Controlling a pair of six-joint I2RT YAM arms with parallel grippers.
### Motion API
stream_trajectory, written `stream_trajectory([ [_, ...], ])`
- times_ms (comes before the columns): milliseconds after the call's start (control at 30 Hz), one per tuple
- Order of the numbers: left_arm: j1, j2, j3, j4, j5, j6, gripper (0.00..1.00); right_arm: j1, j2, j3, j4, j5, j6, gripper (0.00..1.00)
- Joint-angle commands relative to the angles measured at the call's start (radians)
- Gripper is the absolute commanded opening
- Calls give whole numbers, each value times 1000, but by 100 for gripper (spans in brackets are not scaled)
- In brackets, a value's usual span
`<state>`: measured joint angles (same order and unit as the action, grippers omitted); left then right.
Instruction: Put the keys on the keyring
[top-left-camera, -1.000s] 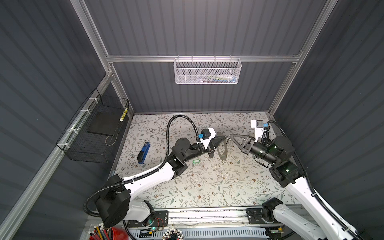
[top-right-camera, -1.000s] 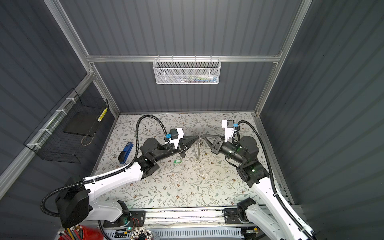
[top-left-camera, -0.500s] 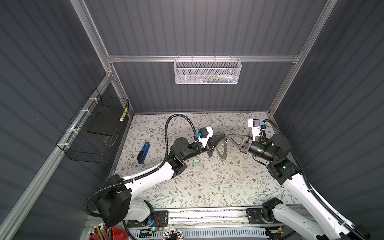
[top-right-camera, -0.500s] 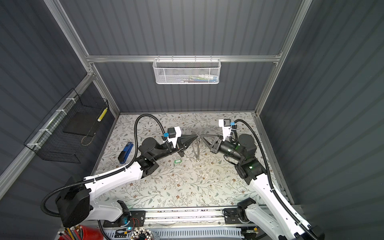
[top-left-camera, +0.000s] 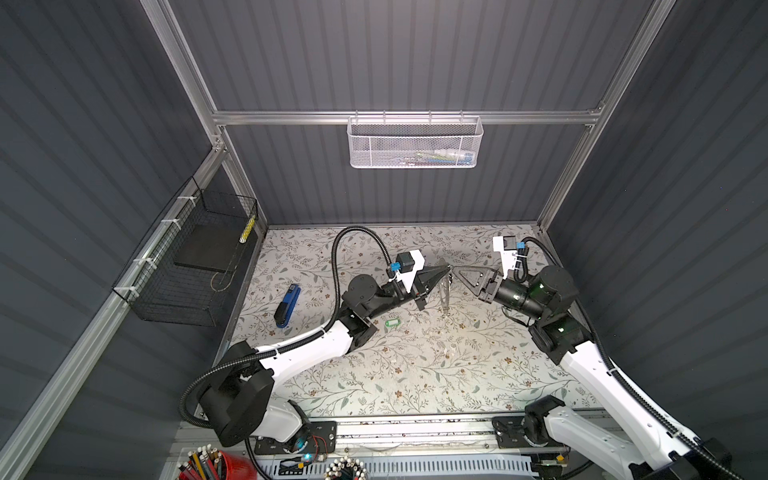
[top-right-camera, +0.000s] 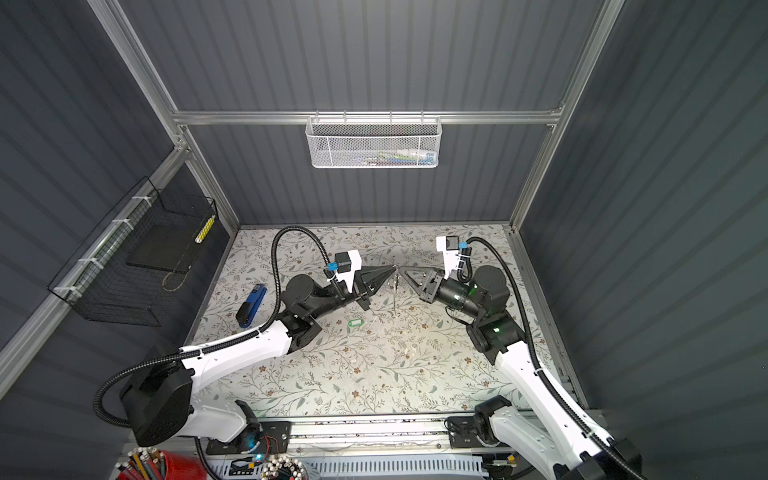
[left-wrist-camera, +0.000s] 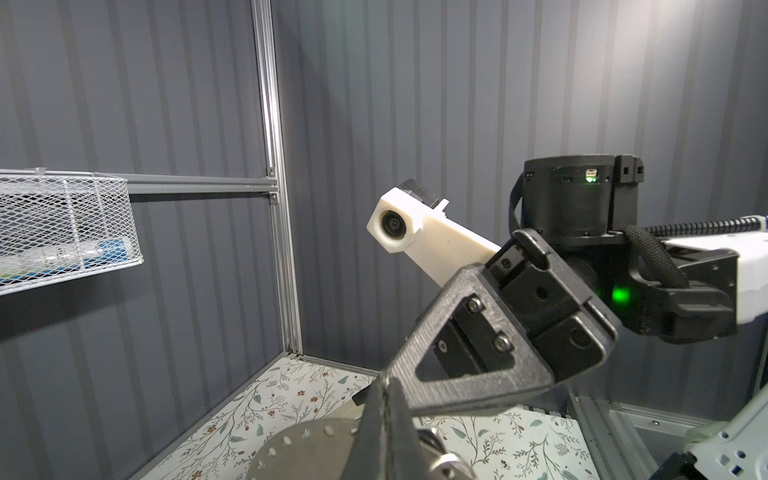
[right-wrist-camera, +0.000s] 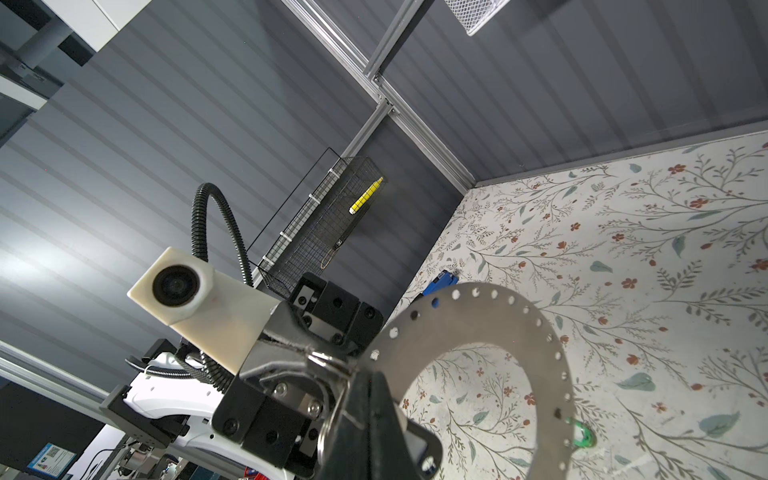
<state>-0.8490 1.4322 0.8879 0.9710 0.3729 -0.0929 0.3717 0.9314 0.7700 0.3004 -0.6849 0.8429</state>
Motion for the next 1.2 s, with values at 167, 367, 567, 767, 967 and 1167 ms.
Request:
stream_trajectory([
  [167,11,-10,0,167,46,-59,0,0,-5,-19,-55,-17,-57,14],
  [367,20,-45,-14,87,55,-30,0,-5,-95,45,-279,72,-272,35],
  [567,23,-58,-6,46,60,-22,0,4,-176,88,-438,161,-496,48],
  [767,22,-53,7,24,57,-24,0,68,-230,97,-559,272,-694,61],
  [967,24,-49,20,9,57,-31,0,302,-207,119,-575,633,-891,57],
  [1167,22,-50,22,-3,60,-32,0,374,-160,145,-534,787,-979,56],
])
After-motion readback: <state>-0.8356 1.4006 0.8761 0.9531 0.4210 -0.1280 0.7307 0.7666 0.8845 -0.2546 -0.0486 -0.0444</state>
